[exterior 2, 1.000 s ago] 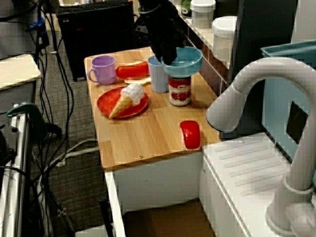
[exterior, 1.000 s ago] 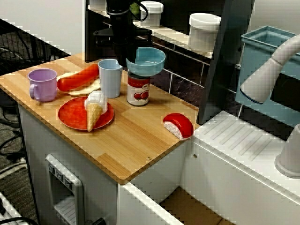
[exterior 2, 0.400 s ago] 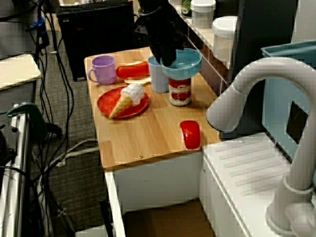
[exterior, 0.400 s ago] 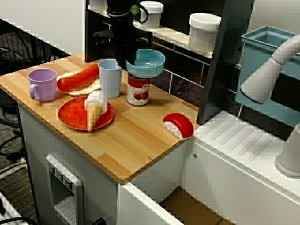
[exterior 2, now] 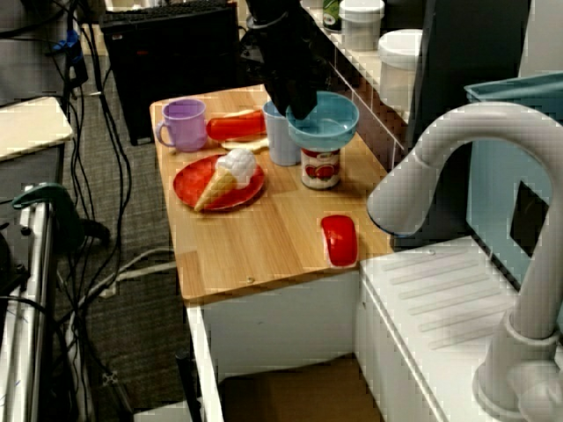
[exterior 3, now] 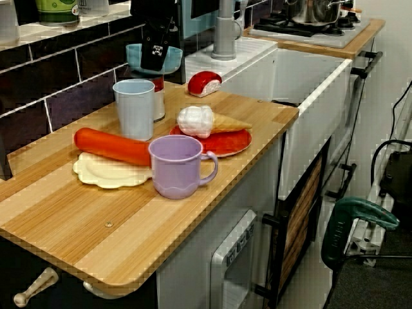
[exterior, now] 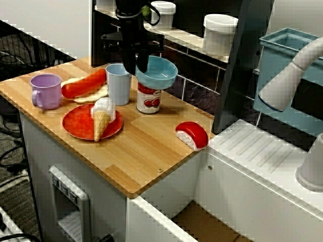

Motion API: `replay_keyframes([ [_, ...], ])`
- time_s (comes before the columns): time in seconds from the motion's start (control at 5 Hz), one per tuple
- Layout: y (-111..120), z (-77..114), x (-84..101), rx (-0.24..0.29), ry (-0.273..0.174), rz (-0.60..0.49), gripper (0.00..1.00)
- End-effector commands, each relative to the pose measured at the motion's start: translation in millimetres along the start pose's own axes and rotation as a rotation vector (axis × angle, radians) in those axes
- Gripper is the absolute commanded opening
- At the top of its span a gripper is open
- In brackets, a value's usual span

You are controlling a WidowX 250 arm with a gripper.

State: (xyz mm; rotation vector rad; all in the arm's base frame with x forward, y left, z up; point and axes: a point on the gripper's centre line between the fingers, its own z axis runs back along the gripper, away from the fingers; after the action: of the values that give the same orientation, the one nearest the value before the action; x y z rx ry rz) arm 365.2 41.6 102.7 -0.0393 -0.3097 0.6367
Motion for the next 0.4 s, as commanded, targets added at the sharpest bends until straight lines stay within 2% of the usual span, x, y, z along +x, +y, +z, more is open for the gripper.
replay_keyframes([
  [0.0, 3.4, 5.2, 5.6, -0.004, -0.016, -0.005, 1.00],
  [0.2, 4.4, 6.7, 5.8, -0.006, -0.009, 0.002, 1.00],
])
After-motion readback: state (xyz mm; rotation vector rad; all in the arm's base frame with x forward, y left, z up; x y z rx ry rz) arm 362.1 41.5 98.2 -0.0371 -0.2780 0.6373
